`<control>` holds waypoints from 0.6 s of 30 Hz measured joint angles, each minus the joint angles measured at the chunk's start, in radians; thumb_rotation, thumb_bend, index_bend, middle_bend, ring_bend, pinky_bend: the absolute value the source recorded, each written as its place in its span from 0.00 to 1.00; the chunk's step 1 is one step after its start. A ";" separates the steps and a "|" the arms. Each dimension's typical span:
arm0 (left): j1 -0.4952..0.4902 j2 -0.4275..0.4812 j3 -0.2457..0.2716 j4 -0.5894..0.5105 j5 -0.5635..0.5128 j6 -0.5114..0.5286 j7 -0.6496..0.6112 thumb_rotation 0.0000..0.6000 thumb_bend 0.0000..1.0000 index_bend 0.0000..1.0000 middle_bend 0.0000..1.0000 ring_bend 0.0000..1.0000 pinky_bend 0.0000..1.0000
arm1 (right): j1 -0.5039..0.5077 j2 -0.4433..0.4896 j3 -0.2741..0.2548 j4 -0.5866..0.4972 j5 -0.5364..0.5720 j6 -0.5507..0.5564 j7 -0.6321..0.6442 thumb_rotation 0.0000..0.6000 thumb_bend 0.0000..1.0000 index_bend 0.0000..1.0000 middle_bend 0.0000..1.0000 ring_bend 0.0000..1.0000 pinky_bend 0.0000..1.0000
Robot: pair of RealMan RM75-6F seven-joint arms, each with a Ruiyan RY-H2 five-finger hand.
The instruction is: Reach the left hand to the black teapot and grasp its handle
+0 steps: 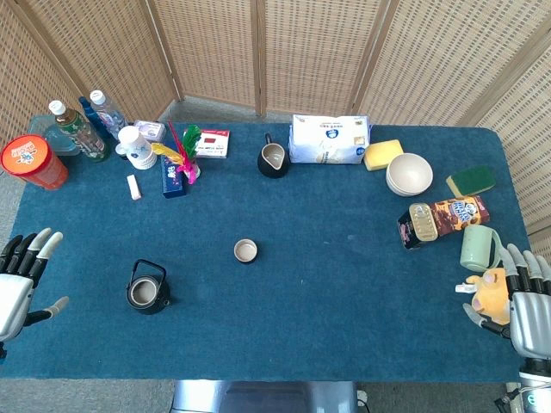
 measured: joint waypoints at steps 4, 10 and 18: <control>-0.002 0.000 0.002 0.003 0.005 -0.003 -0.003 1.00 0.00 0.00 0.00 0.00 0.00 | 0.000 0.001 -0.001 -0.002 -0.001 -0.001 0.002 0.70 0.00 0.00 0.00 0.00 0.00; -0.007 -0.001 0.005 0.005 -0.001 -0.022 -0.011 1.00 0.00 0.00 0.00 0.00 0.00 | -0.001 0.004 -0.002 -0.008 -0.003 -0.003 0.007 0.70 0.00 0.00 0.00 0.00 0.00; -0.070 -0.018 -0.002 0.032 0.010 -0.097 -0.137 1.00 0.00 0.00 0.00 0.00 0.03 | 0.000 0.016 0.003 -0.018 0.013 -0.015 0.032 0.69 0.00 0.00 0.00 0.00 0.00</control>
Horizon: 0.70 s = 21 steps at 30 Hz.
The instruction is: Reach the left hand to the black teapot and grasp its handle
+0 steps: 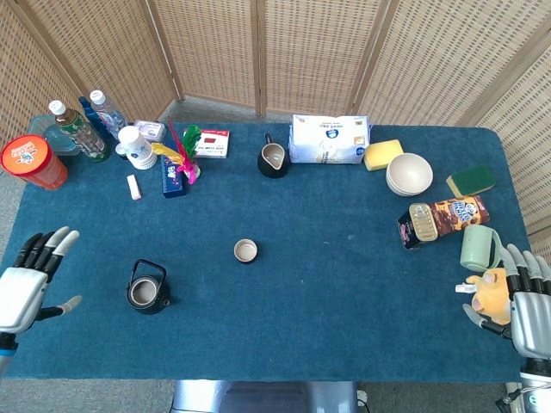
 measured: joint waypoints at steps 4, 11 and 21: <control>-0.077 -0.043 -0.017 0.049 -0.004 -0.101 -0.066 1.00 0.00 0.00 0.00 0.00 0.03 | 0.003 0.001 0.002 0.000 0.007 -0.009 0.001 0.70 0.00 0.00 0.00 0.00 0.00; -0.188 -0.100 -0.054 0.047 -0.047 -0.250 0.037 1.00 0.00 0.00 0.00 0.00 0.03 | 0.008 0.002 0.009 0.004 0.023 -0.022 0.008 0.70 0.00 0.00 0.00 0.00 0.00; -0.249 -0.136 -0.075 0.005 -0.146 -0.345 0.165 1.00 0.00 0.00 0.00 0.00 0.03 | 0.008 0.012 0.011 -0.001 0.028 -0.025 0.029 0.70 0.00 0.00 0.00 0.00 0.00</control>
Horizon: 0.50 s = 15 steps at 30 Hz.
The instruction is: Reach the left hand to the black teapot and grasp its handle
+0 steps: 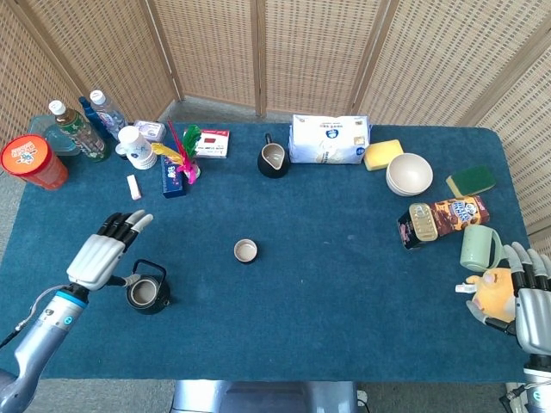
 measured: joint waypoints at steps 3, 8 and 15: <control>-0.012 -0.006 0.000 -0.007 -0.012 -0.015 0.022 1.00 0.00 0.00 0.00 0.00 0.03 | 0.000 0.001 0.000 -0.001 -0.001 0.001 0.001 0.70 0.00 0.00 0.00 0.00 0.00; -0.037 -0.021 -0.006 -0.009 -0.051 -0.052 0.062 1.00 0.00 0.00 0.00 0.00 0.03 | 0.001 0.000 0.000 0.000 0.004 -0.005 0.001 0.69 0.00 0.00 0.00 0.00 0.00; -0.079 -0.057 -0.013 0.003 -0.103 -0.107 0.123 1.00 0.00 0.00 0.00 0.00 0.03 | 0.003 -0.002 0.001 0.003 0.009 -0.010 -0.001 0.69 0.00 0.00 0.00 0.00 0.00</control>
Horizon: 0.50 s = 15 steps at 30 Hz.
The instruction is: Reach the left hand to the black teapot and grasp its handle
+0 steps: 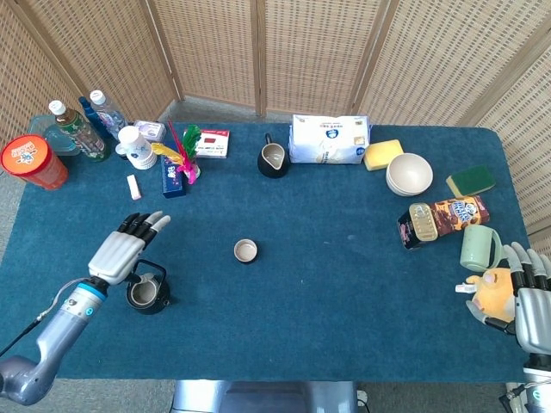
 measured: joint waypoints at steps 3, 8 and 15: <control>-0.013 -0.016 0.000 0.006 -0.018 -0.016 0.019 1.00 0.00 0.00 0.00 0.01 0.04 | 0.001 -0.001 0.000 0.001 0.001 -0.003 0.000 0.69 0.00 0.00 0.00 0.00 0.00; -0.035 -0.043 -0.005 0.017 -0.054 -0.040 0.044 1.00 0.00 0.04 0.09 0.10 0.18 | 0.001 0.000 0.000 0.001 0.002 -0.004 0.003 0.70 0.00 0.00 0.00 0.00 0.00; -0.060 -0.055 -0.006 0.012 -0.101 -0.069 0.102 1.00 0.11 0.46 0.54 0.52 0.72 | 0.002 0.003 -0.001 0.000 0.003 -0.006 0.008 0.70 0.00 0.00 0.00 0.00 0.00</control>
